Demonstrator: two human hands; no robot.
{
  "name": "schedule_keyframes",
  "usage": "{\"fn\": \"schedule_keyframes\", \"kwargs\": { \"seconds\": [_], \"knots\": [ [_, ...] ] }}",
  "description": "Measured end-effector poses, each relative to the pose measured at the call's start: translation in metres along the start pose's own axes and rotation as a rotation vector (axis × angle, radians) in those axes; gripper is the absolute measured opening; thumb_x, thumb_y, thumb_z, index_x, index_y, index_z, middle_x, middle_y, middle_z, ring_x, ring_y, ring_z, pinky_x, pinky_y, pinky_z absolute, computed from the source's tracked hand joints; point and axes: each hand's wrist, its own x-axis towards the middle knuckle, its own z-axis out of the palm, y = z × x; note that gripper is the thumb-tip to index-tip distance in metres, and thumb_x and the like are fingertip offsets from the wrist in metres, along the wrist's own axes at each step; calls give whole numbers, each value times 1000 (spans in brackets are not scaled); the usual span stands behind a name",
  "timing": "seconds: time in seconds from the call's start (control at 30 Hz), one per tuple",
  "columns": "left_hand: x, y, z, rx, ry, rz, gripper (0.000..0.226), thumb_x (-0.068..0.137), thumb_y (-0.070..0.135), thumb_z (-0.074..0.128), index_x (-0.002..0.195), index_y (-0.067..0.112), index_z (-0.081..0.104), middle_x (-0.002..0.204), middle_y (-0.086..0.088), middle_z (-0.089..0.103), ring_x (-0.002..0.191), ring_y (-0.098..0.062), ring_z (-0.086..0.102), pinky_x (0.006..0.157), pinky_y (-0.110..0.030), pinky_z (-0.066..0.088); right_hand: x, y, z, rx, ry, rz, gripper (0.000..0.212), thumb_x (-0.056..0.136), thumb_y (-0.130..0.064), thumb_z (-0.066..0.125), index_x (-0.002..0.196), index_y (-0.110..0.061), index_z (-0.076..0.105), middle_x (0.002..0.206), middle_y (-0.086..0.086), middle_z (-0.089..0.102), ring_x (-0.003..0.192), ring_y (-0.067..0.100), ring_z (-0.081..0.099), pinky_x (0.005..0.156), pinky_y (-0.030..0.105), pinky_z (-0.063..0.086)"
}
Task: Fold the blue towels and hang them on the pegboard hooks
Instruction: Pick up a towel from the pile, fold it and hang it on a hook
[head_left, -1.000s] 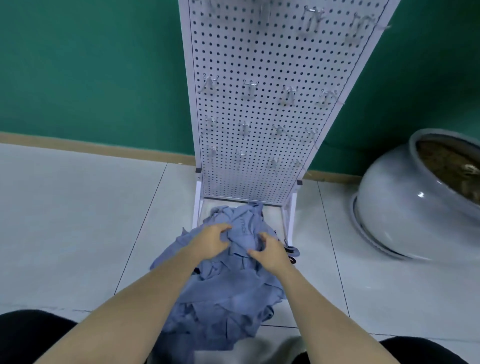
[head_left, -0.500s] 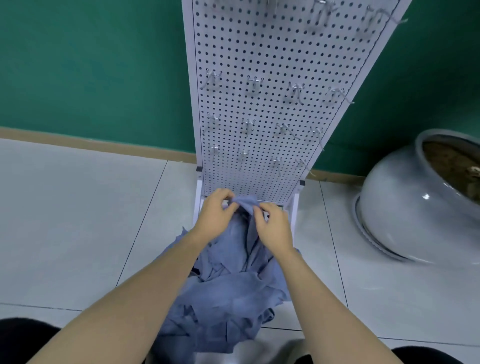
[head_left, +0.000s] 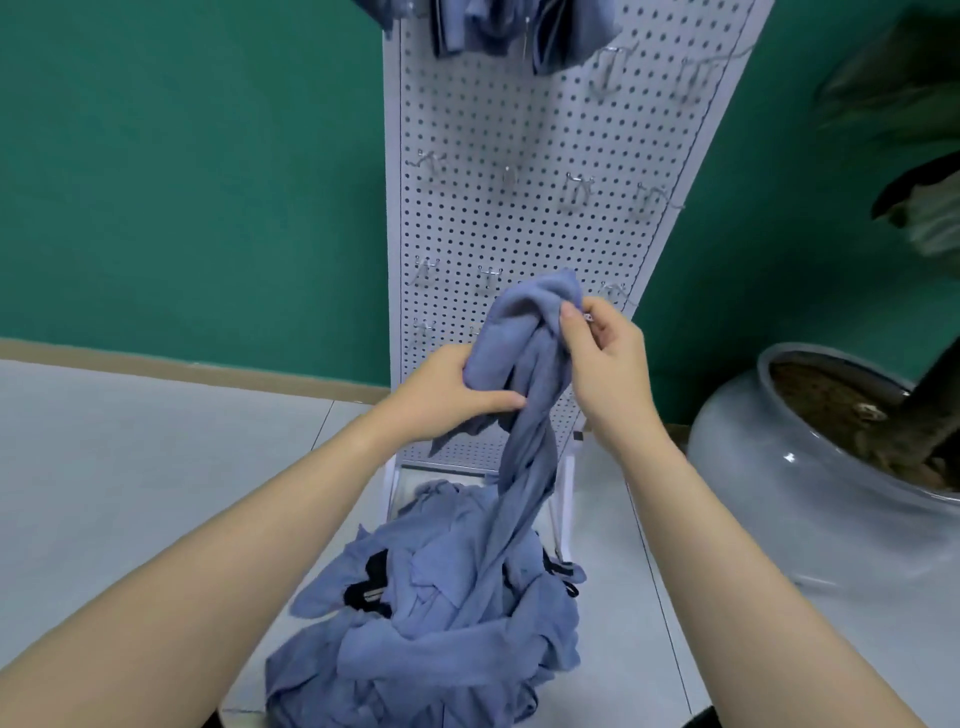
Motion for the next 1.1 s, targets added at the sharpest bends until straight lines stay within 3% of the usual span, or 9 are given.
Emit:
{"fn": "schedule_keyframes", "kwargs": {
  "seconds": [0.1, 0.2, 0.33, 0.5, 0.67, 0.8, 0.9, 1.0, 1.1],
  "knots": [
    [-8, 2, -3, 2, -36, -31, 25, 88, 23, 82, 106, 9, 73, 98, -4, 79, 86, -11, 73, 77, -26, 55, 7, -31, -5, 76, 12, -27, 22, 106, -23, 55, 93, -8, 65, 80, 6, 62, 77, 15, 56, 71, 34, 47],
    [-13, 23, -9, -138, 61, 31, 8, 99, 12, 67, 102, 6, 70, 93, -5, 78, 80, -3, 69, 74, -19, 55, 12, -52, -7, 135, 5, -52, 21, 107, -22, 54, 98, -10, 68, 87, 10, 68, 82, 22, 63, 75, 41, 53],
    [-6, 51, -35, -188, 176, 152, 19, 96, 11, 56, 99, -8, 54, 83, -9, 56, 78, -16, 53, 76, -38, 51, 18, -58, -14, 111, 81, -54, 22, 107, -23, 54, 97, -9, 69, 82, 6, 67, 78, 19, 59, 72, 38, 48],
    [1, 82, -68, -2, 258, 272, 17, 95, 14, 61, 87, 2, 52, 75, -7, 47, 70, -16, 37, 66, -33, 33, 28, -63, -28, 147, 191, 0, 31, 106, -24, 55, 77, -24, 64, 70, -8, 65, 70, 13, 58, 69, 34, 48],
    [6, 104, -85, 10, 224, 289, 10, 92, 14, 56, 84, 13, 51, 73, -7, 46, 68, -15, 38, 62, -33, 35, 34, -72, -29, 118, 187, -26, 32, 107, -21, 54, 75, -23, 61, 60, -18, 56, 60, 6, 50, 62, 28, 42],
    [11, 105, -78, 24, 228, 247, 15, 102, 12, 49, 87, 15, 50, 68, 12, 49, 62, -6, 40, 57, -23, 36, 32, -77, -20, 136, 123, -6, 25, 107, -23, 55, 86, -19, 68, 72, -10, 67, 70, 8, 60, 65, 26, 49],
    [16, 106, -69, -18, 218, 221, 10, 100, 14, 51, 92, 10, 55, 72, 14, 55, 65, -4, 45, 60, -24, 38, 26, -78, -6, 99, 28, 9, 22, 106, -21, 57, 98, -7, 71, 81, -2, 71, 77, 11, 64, 67, 28, 53],
    [19, 117, -61, -111, 242, 225, 15, 100, 11, 52, 88, 17, 59, 74, 22, 62, 66, 2, 55, 60, -16, 43, 15, -80, 7, 7, -78, -10, 41, 106, -31, 55, 86, 4, 57, 75, 8, 50, 73, 20, 44, 68, 38, 38],
    [24, 126, -63, -245, 277, 211, 17, 98, 6, 56, 91, 17, 66, 78, 17, 69, 71, 0, 63, 67, -16, 49, 7, -86, 10, -6, -202, -14, 28, 103, -35, 62, 85, -14, 62, 72, -3, 53, 68, 13, 49, 68, 29, 44]
  ]
}}
